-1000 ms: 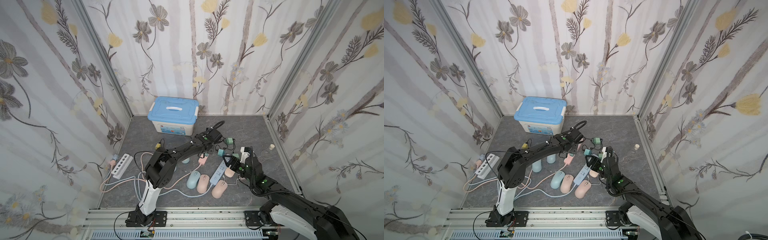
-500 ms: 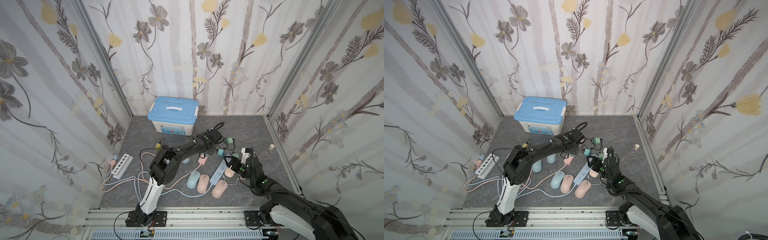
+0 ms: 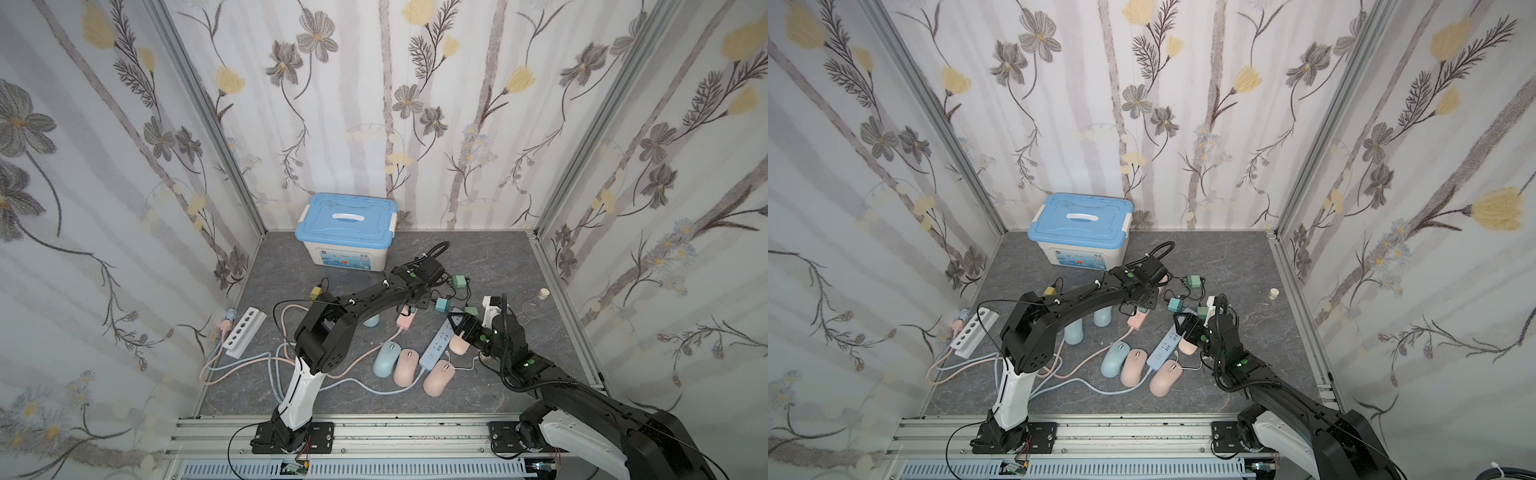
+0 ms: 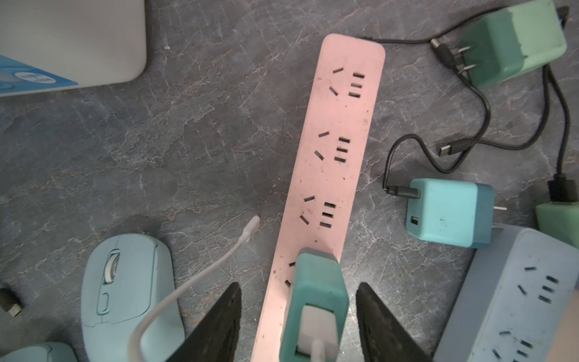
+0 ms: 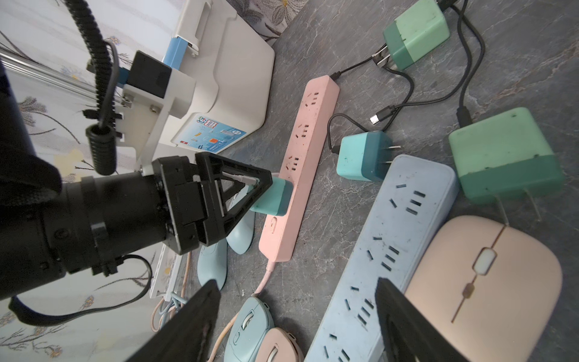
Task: Unplug the wireless mouse
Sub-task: Remove the plug from the socket.
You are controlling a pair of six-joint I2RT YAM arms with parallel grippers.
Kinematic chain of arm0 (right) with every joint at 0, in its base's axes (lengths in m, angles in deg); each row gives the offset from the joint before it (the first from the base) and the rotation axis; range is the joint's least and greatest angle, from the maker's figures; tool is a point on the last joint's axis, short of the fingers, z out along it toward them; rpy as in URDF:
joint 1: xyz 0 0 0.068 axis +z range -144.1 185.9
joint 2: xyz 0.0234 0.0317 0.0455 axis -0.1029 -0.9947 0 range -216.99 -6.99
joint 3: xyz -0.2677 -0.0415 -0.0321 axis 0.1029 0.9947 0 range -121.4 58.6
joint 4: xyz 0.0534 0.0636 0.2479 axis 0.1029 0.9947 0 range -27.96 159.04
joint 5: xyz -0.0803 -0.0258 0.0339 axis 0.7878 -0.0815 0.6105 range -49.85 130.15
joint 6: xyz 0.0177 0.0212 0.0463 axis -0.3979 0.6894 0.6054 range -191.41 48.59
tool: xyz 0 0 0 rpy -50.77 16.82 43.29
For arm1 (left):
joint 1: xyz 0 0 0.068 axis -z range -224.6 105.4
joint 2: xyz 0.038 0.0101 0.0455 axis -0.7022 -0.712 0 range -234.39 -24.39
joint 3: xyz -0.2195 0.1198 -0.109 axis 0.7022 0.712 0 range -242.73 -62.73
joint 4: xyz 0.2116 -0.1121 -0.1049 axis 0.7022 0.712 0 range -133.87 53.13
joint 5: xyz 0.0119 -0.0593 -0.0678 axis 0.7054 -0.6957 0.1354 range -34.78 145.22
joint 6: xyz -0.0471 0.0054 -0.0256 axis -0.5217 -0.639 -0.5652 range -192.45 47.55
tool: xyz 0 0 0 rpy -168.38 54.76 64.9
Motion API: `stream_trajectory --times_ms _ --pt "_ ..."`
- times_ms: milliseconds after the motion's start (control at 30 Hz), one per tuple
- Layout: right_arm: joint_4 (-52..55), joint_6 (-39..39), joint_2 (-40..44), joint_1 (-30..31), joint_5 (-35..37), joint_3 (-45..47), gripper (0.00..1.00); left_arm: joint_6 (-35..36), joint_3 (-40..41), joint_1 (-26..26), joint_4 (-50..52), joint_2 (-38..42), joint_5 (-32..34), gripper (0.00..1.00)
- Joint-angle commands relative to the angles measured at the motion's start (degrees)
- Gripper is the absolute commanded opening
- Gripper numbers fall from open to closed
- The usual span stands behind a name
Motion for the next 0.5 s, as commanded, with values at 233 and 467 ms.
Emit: stream_trajectory --times_ms 233,467 --pt "-4.3 0.7 -2.1 -0.2 -0.7 0.4 0.78 0.9 1.2 0.2 0.3 -1.9 -0.9 0.42" --pt "-6.3 0.9 -4.9 -0.3 -1.9 0.1 0.78 1.3 1.0 -0.1 0.5 -2.6 -0.5 0.41"
